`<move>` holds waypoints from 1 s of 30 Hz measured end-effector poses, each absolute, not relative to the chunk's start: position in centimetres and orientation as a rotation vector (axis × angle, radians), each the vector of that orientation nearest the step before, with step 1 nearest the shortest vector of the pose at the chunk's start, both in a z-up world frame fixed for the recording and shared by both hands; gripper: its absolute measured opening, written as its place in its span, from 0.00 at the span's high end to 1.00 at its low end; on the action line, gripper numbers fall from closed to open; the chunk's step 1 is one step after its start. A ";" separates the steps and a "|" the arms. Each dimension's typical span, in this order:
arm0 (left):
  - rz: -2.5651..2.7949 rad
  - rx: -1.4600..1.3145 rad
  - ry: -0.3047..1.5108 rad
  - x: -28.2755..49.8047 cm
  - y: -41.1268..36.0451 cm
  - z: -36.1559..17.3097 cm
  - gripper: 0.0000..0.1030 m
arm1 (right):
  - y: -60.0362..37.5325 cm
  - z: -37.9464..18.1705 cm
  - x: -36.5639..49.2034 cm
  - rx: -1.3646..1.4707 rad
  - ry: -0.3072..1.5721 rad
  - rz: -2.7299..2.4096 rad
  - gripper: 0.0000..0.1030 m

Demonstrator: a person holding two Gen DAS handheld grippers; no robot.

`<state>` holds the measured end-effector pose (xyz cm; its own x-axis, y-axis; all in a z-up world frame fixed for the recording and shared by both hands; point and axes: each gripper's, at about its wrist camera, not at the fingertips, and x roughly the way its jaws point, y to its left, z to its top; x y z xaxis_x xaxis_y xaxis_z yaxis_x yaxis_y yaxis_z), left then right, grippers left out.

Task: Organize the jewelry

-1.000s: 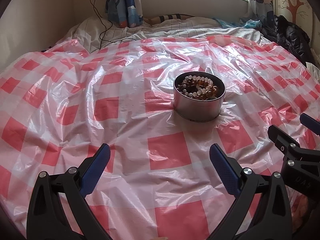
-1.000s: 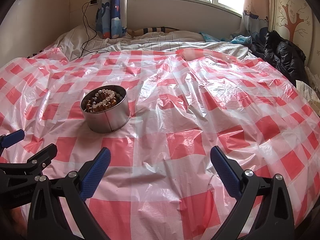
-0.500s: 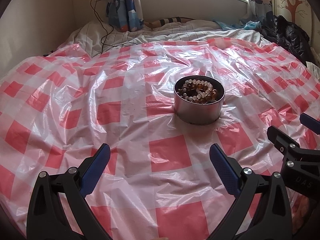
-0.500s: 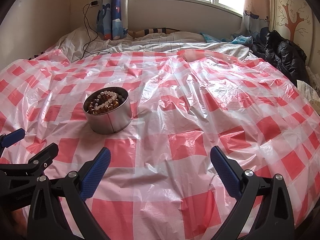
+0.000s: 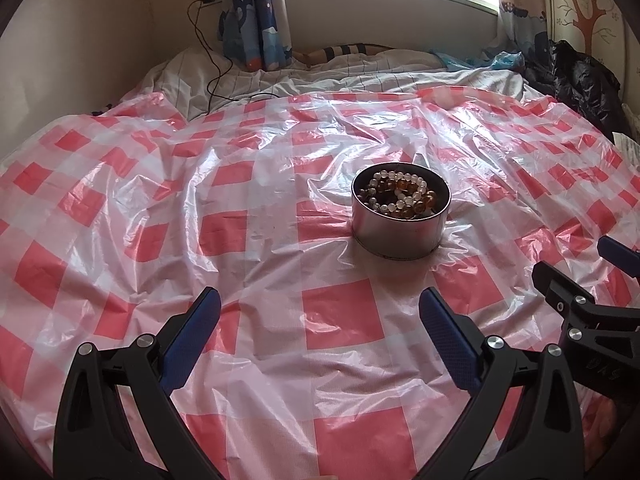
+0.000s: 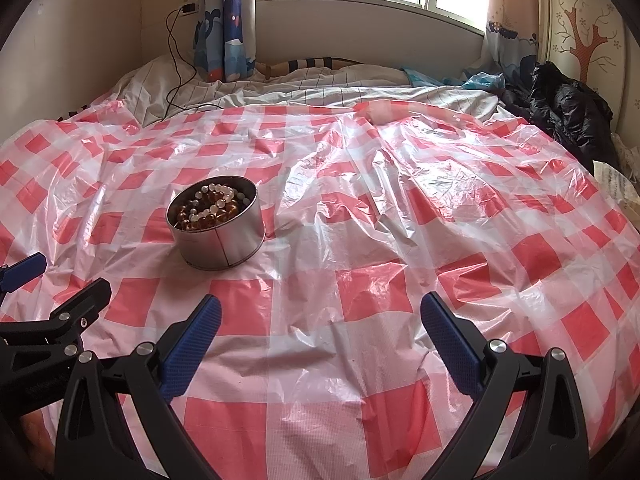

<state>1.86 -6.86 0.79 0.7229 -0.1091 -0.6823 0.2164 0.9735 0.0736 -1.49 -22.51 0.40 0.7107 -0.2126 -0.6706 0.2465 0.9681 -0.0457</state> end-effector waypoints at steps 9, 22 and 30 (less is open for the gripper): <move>-0.178 0.165 0.703 1.1 -7.0 1.5 0.07 | -22.1 0.7 -1.3 0.049 0.729 -0.255 0.07; -0.198 0.171 0.672 0.3 -7.3 2.3 0.07 | -21.6 1.2 -1.4 0.067 0.717 -0.250 0.07; -0.210 0.168 0.661 -0.1 -7.2 2.6 0.07 | -21.5 1.2 -1.4 0.071 0.716 -0.249 0.07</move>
<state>-0.06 -7.24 2.59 0.7694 -0.1396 -0.6233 0.2461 0.9653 0.0877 -1.38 -21.49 1.24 0.7266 -0.2012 -0.6569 0.2498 0.9681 -0.0202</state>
